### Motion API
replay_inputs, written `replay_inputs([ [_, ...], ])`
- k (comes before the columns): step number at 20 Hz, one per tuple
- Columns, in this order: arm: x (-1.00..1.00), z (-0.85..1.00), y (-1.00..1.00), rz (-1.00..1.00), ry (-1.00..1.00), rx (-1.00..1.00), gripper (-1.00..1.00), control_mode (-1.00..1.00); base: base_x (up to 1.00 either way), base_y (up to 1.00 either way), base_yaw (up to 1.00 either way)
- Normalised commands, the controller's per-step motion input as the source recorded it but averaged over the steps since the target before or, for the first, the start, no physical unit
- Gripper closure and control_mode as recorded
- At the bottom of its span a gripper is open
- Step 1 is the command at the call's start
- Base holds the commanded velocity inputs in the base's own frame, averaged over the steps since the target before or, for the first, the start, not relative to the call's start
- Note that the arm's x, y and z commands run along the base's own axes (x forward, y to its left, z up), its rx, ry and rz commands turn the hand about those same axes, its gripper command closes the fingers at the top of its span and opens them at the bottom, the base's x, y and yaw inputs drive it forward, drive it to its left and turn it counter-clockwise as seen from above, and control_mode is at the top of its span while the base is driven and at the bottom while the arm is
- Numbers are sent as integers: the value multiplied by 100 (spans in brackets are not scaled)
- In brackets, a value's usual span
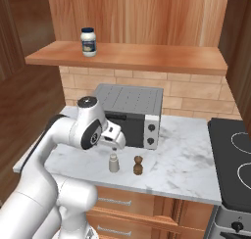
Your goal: There are various items on the counter. Only move the condiments/shakers into the cabinet.
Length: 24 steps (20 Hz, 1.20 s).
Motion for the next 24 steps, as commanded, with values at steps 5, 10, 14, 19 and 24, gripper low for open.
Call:
replay_inputs([
  [5, 0, -35, -1, 0, 0, 0, -100, -100, 0, 0, 0],
  [10, 0, -36, 0, 0, 0, 0, -100, -100, 0, 0, 0],
  [14, 0, -33, -1, 0, -1, -1, -100, -100, 0, 0, 0],
  [19, 0, -35, -2, 0, -1, -2, -100, -100, 0, 0, 0],
  [24, 0, -29, -3, 0, -1, -1, -100, -100, 0, 0, 0],
])
